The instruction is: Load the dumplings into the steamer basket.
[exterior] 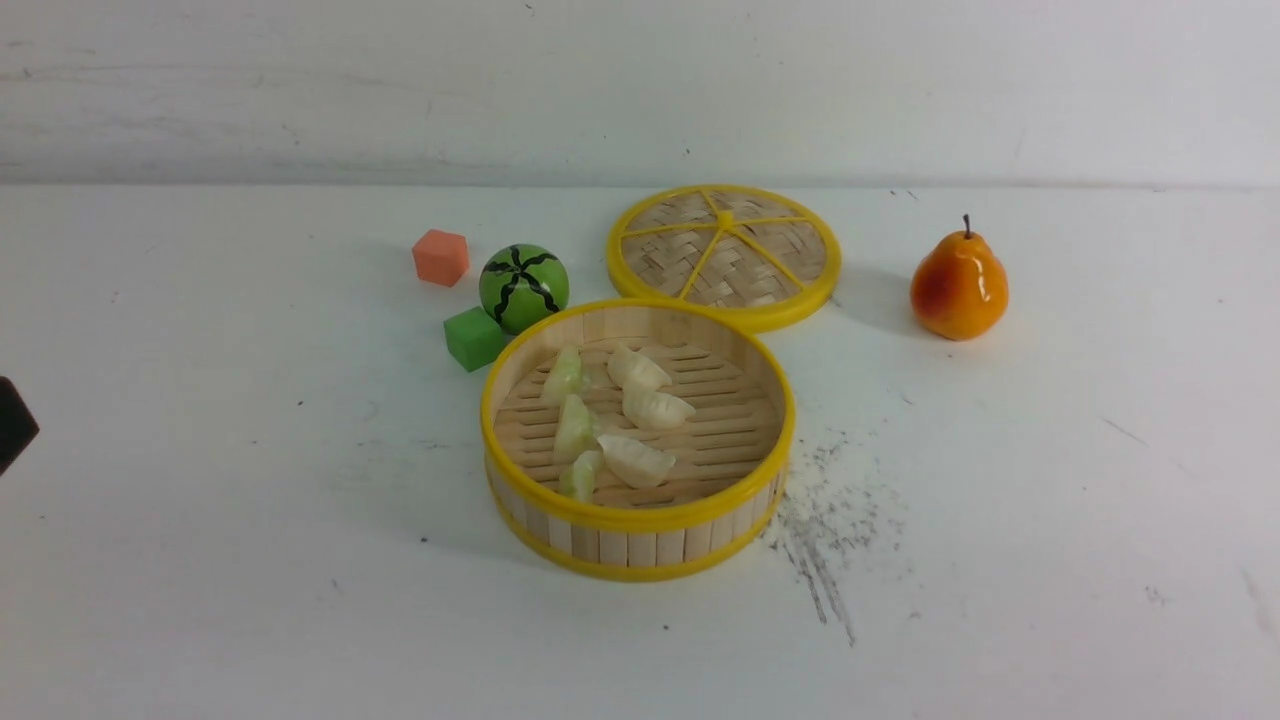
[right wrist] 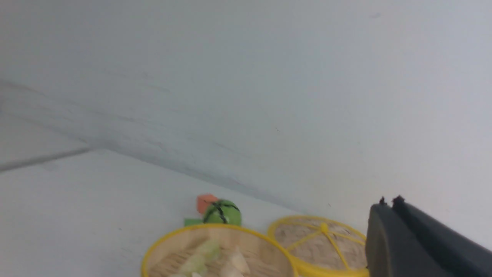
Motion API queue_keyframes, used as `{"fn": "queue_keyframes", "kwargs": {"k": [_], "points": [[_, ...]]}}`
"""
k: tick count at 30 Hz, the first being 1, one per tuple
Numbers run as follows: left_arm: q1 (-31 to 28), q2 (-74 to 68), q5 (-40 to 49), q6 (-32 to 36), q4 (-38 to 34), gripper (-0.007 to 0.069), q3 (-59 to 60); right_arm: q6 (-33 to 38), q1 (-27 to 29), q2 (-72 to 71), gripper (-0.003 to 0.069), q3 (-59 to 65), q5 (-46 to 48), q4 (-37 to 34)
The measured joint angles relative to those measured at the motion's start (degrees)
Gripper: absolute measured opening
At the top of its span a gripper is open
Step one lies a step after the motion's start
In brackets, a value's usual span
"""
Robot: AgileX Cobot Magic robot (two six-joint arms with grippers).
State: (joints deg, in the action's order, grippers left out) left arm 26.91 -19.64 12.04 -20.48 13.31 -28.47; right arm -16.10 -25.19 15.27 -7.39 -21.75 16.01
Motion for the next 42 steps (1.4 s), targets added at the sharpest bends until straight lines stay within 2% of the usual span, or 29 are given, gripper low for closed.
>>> {"fn": "queue_keyframes", "kwargs": {"k": [6, 14, 22, 27, 29, 34, 38, 42], "points": [[0.0, 0.0, 0.0, 0.0, 0.0, 0.0081, 0.0, -5.57, 0.0, -0.96, -0.0001, 5.27, -6.3, 1.52], [0.0, 0.0, 0.0, 0.0, 0.0, 0.009, 0.0, -5.95, 0.0, -0.96, 0.0006, 8.75, -6.55, 7.0], [0.0, 0.0, 0.0, 0.0, 0.0, 0.0096, 0.0, -5.95, 0.26, -2.99, 0.0009, 8.95, -3.22, 6.79], [0.0, 0.0, 0.02, 0.0, -0.07, 0.0104, 0.0, -5.95, 2.92, -9.6, 0.0013, 8.95, 1.41, 4.19], [0.0, 0.0, 0.07, 0.0, -0.07, 0.0104, 0.0, -5.95, 4.05, -12.16, 0.0013, 8.95, 2.95, -0.44], [0.0, 0.0, 0.02, 0.0, -0.12, 0.011, 0.0, -5.35, 4.65, -12.52, 0.0016, 8.95, 5.15, -6.01], [0.0, 0.0, 0.08, 0.0, -0.12, 0.0112, 0.0, -1.04, 7.47, -13.81, 0.002, 8.95, 12.09, -10.42], [0.0, 0.0, 0.14, 0.0, -0.12, 0.0115, 0.0, 2.99, 12.61, -15.7, 0.0025, 8.95, 21.33, -12.54]]}}
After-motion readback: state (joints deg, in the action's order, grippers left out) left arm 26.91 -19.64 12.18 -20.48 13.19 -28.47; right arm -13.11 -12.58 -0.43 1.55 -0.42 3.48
